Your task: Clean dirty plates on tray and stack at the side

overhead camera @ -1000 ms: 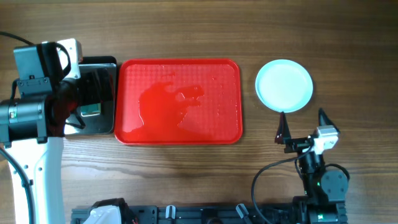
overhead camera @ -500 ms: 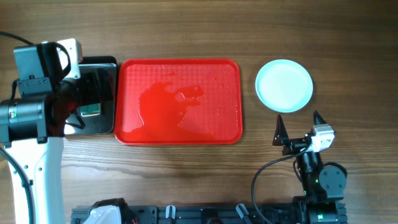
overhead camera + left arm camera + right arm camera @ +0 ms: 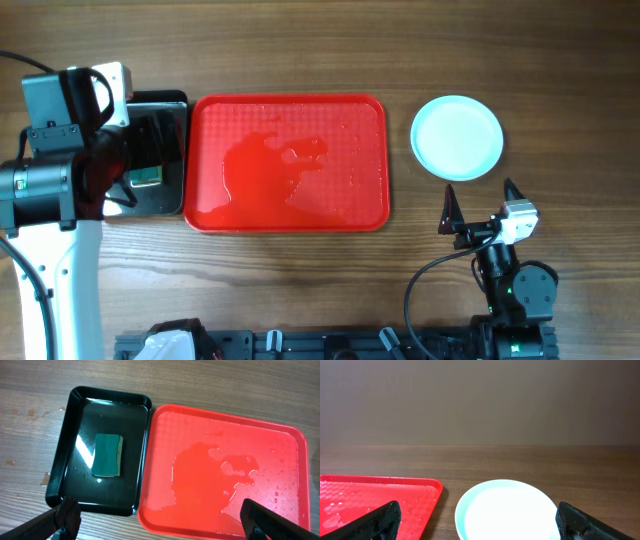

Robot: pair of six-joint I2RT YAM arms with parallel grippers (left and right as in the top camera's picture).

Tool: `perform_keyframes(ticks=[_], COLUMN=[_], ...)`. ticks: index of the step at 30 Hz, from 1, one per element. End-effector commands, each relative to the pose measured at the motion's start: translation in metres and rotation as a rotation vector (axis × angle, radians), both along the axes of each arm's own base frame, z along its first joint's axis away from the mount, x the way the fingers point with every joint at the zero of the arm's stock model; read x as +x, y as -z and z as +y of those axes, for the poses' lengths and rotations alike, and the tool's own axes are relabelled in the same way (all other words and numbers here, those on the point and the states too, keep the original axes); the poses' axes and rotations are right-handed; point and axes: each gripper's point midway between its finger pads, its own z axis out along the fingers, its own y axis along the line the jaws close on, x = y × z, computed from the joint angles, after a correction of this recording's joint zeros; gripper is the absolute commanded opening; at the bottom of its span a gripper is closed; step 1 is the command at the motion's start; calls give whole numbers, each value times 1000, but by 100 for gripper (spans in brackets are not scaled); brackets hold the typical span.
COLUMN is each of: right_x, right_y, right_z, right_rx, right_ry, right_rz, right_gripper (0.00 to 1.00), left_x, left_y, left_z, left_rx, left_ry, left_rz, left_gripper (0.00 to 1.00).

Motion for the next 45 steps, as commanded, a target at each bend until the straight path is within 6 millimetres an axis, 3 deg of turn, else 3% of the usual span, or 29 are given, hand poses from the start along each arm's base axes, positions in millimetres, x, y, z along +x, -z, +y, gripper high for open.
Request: perform_keyframes(ticks=[1, 7, 12, 21, 28, 35, 40, 45], right_x=[-1, -1, -1, -1, -1, -1, -1, -1], right_y=[-2, -2, -2, -2, -2, -2, -2, -2], right_z=[2, 2, 2, 2, 2, 2, 2, 2], right_rx=[14, 14, 14, 14, 14, 14, 14, 14], right_ry=[-15, -15, -15, -15, -15, -15, -15, -15], right_rz=[-8, -8, -8, -8, -8, -8, -8, -8], right_gripper=[100, 100, 100, 100, 100, 100, 100, 100], left_x=[1, -2, -34, -42, -50, -57, -60, -60], left_y=[-4, -4, 13, 48, 68, 99, 124, 123], left_z=[-4, -4, -2, -10, -26, -27, -24, -24], left_rx=[-15, -14, 19, 50, 52, 58, 57, 57], left_ry=[9, 9, -11, 24, 91, 83, 69, 69], left_rz=[-13, -18, -82, -616, -906, -940, -849, -853], left_gripper=[100, 100, 100, 100, 100, 100, 100, 100])
